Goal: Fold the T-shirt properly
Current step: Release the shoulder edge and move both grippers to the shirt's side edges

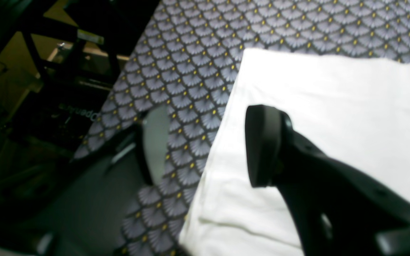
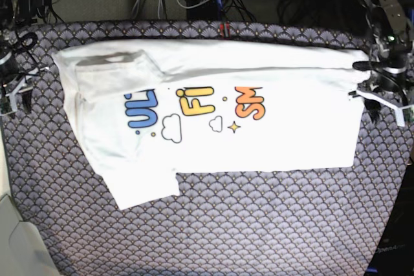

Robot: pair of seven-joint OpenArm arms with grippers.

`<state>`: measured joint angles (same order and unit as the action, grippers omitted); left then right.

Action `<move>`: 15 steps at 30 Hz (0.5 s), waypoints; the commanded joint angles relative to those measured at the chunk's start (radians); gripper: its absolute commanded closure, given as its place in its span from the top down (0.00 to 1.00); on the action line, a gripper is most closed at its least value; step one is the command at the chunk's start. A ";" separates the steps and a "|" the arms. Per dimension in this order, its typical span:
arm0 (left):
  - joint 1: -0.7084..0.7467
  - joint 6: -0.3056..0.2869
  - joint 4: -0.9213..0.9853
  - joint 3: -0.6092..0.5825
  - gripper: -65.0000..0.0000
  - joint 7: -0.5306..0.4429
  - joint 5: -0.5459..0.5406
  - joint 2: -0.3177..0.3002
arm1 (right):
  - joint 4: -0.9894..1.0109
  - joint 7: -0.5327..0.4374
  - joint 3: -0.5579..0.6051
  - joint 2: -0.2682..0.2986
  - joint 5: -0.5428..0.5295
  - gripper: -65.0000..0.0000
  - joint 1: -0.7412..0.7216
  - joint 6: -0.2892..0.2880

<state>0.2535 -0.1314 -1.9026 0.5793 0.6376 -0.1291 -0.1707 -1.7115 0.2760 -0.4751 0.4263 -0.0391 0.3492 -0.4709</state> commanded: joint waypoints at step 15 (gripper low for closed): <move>-0.181 0.005 0.193 -0.080 0.52 -0.023 0.010 -0.017 | 0.146 0.217 0.224 0.038 -0.005 0.41 -0.365 0.011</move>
<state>0.0853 -0.1307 -1.6955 0.4957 0.6388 -0.1173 -0.1768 -1.5528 0.5095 -0.2413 0.4404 -0.0467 -0.0002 -0.4717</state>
